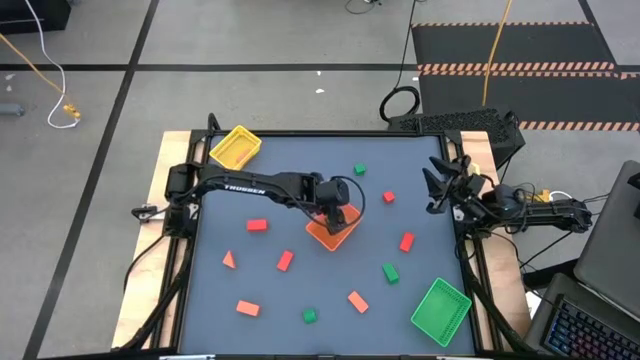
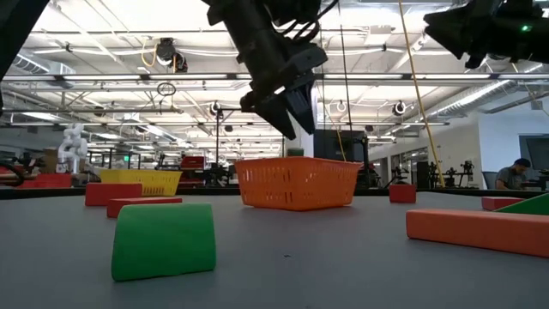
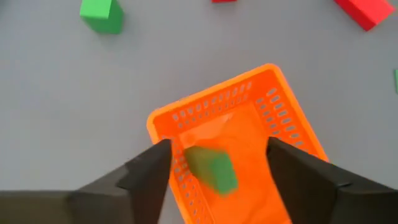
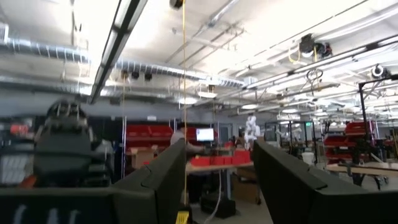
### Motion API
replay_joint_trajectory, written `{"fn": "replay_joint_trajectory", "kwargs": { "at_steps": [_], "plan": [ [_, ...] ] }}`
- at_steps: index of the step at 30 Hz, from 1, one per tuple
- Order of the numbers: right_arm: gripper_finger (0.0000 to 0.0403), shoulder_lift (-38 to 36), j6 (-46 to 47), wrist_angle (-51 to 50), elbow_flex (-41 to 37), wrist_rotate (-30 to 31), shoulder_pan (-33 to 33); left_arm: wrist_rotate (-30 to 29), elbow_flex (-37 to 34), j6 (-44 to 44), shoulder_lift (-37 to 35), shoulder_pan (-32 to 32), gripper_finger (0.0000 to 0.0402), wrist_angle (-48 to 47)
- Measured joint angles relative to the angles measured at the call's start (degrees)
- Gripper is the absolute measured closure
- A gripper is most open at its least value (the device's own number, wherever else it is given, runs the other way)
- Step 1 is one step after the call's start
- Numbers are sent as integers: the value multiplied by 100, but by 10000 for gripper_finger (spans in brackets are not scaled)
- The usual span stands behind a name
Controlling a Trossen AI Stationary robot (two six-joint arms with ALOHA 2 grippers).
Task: Sort & place blocks by color
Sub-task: Put the green block into the orange bin
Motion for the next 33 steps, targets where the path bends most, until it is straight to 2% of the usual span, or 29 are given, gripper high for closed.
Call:
{"fn": "replay_joint_trajectory", "kwargs": {
  "at_steps": [3, 6, 12, 16, 20, 28, 31, 33],
  "plan": [
    [220, -1, 138, 24, 0, -2, -1, 1, -11, 227, -112, 0, 98, 122],
    [220, 8, 328, -302, 1, -2, 0, -36, -11, 517, -402, 38, 84, 469],
    [220, 307, 588, -1429, 260, 420, -14, -290, 0, 1300, -1213, 216, 98, 1362],
    [220, 783, 995, -2090, 748, 419, -14, -282, -247, 1677, -1719, 389, 117, 2082],
    [220, 1468, 1424, -2470, 1086, 414, -16, 66, -1154, 1788, -2097, 592, 133, 3275],
    [220, 3190, 2063, -2892, 1874, 411, -142, 1106, -3544, 1390, -2640, 1381, 151, 6099],
    [220, 3873, 2057, -3087, 2448, 407, -236, 1616, -4111, 1157, -2955, 1863, 151, 6714],
    [220, 4339, 1920, -3353, 2914, 404, -344, 1934, -4338, 1007, -3227, 2220, 151, 6755]
  ]
}}
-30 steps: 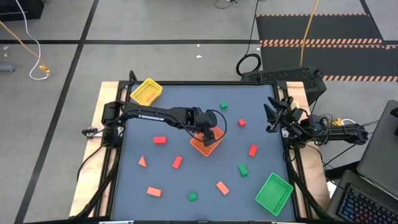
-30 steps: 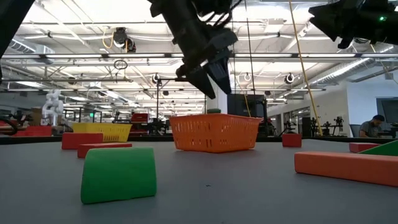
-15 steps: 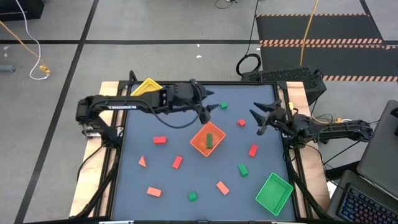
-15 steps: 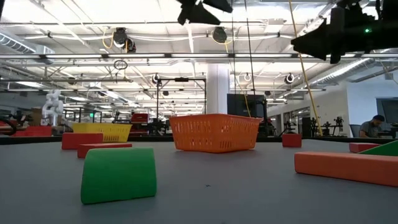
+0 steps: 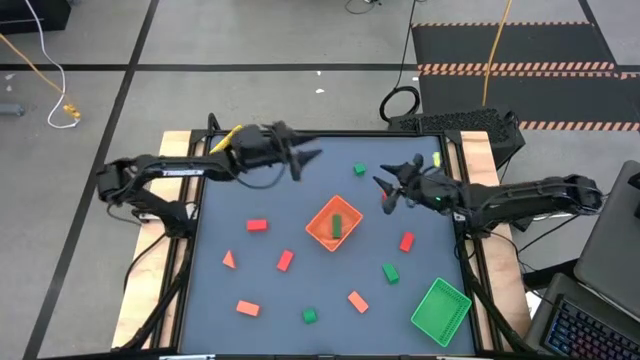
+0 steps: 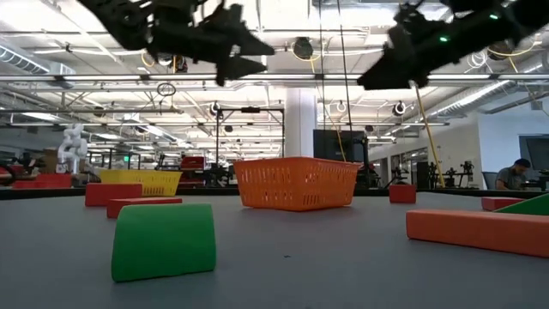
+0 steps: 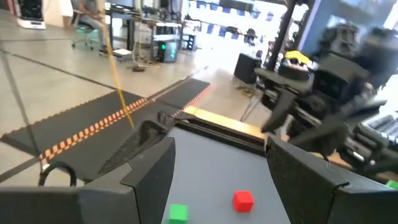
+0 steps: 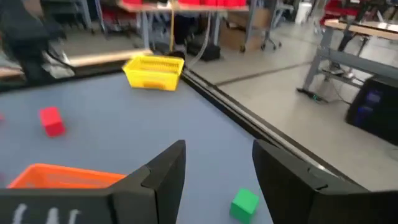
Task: Sort & place blocks by color
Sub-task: Put the green block into the orange bin
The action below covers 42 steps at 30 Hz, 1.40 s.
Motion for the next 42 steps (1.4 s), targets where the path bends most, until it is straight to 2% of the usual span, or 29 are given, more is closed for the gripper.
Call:
{"fn": "replay_joint_trajectory", "kwargs": {
  "at_steps": [5, 10, 18, 23, 29, 34, 42],
  "plan": [
    [220, 1128, -27, -1162, 1282, -183, -461, 630, -238, -121, -588, 537, 151, 60],
    [220, 2081, 595, -2126, 2262, -900, -1130, 1013, -445, 286, -968, 572, 151, -109],
    [220, 3484, 1580, -3189, 3263, -1761, -1916, 1599, -505, 1652, -1448, 567, 151, -1303],
    [220, 4184, 1855, -3452, 3632, -1958, -2090, 1618, -503, 1853, -1833, 588, 151, -1819],
    [220, 4644, 2160, -3891, 3748, -1997, -2128, 1618, -503, 1873, -2184, 588, 151, -2085],
    [220, 4737, 2163, -4121, 3748, -1931, -2130, 1618, -501, 1820, -2287, 555, 151, -2118],
    [198, 4701, 1712, -3661, 3746, -1997, -2131, 1614, -501, 1716, -2285, 540, 151, -2141]
  ]
}}
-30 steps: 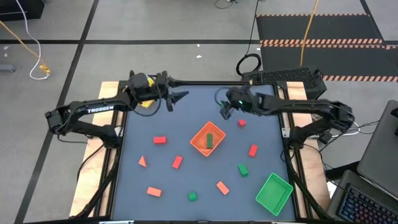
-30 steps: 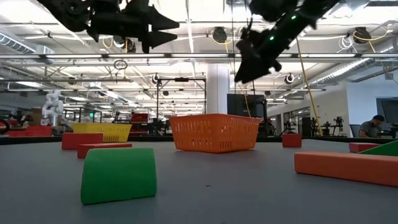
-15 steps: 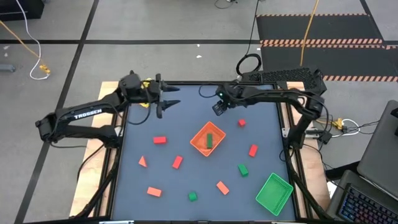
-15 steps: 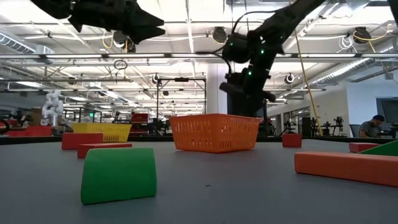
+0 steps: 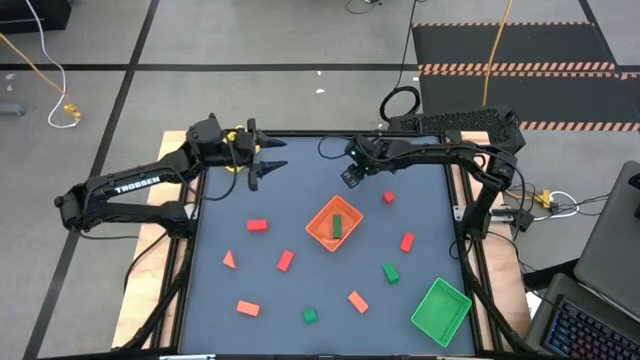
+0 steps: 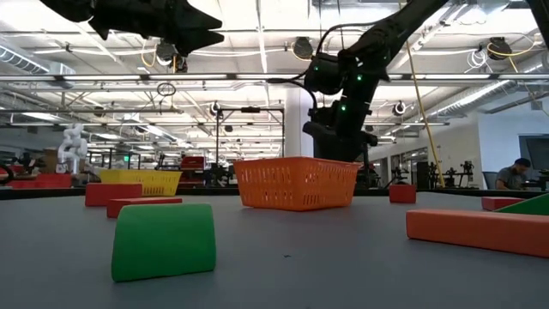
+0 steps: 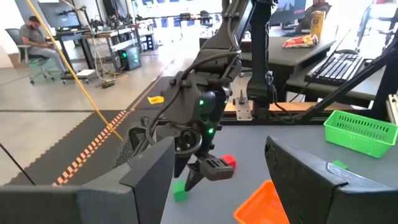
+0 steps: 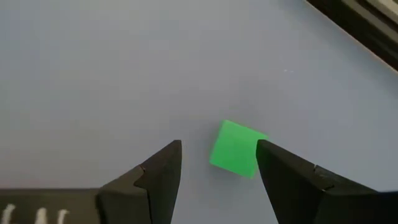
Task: Sort & place blocks by color
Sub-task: Put the green block into the orange bin
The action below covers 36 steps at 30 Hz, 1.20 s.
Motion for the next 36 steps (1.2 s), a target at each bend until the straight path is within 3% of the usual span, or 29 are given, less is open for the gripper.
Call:
{"fn": "replay_joint_trajectory", "kwargs": {
  "at_steps": [16, 29, 36],
  "plan": [
    [203, 0, -1, 248, -2, -238, 11, -2, 2, -42, 2, 0, 151, -289],
    [98, -1, 12, -127, -4, 230, 4, -4, 2, -37, 2, 0, 151, -375],
    [88, -1, 491, 21, -263, 214, -113, -4, 2, -37, 2, 0, 151, -373]
  ]
}}
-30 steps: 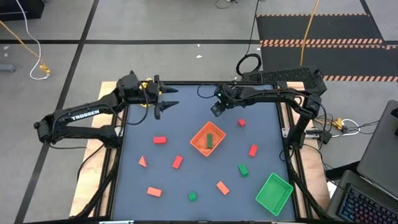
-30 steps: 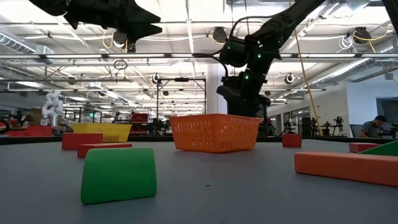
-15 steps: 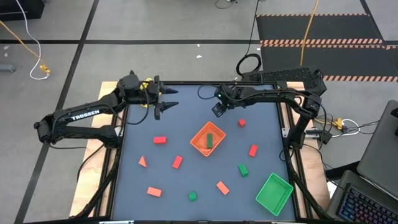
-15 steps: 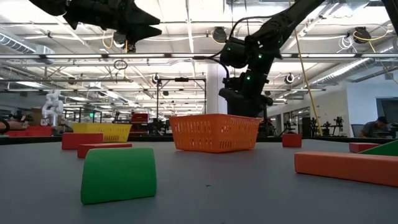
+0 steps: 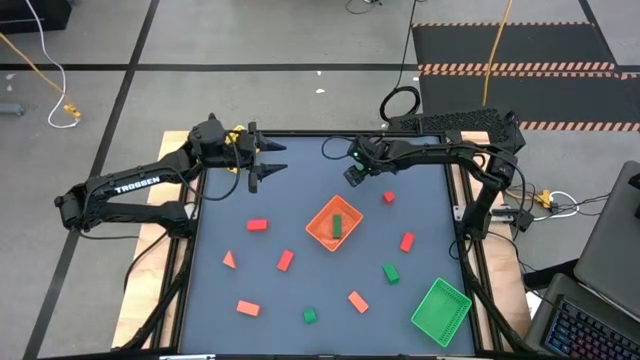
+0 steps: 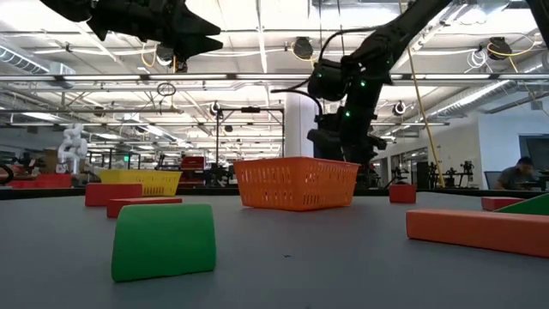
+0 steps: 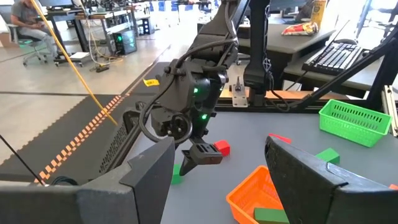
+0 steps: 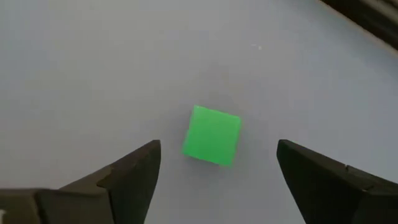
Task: Sort & place blocks by color
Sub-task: Put the green block into the orange bin
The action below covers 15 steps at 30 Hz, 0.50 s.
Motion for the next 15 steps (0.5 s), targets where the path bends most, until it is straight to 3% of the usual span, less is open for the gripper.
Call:
{"fn": "replay_joint_trajectory", "kwargs": {
  "at_steps": [15],
  "plan": [
    [94, 2, 225, 1147, -606, -5, -95, -2, 0, 45, 0, 0, 151, 25]
  ]
}}
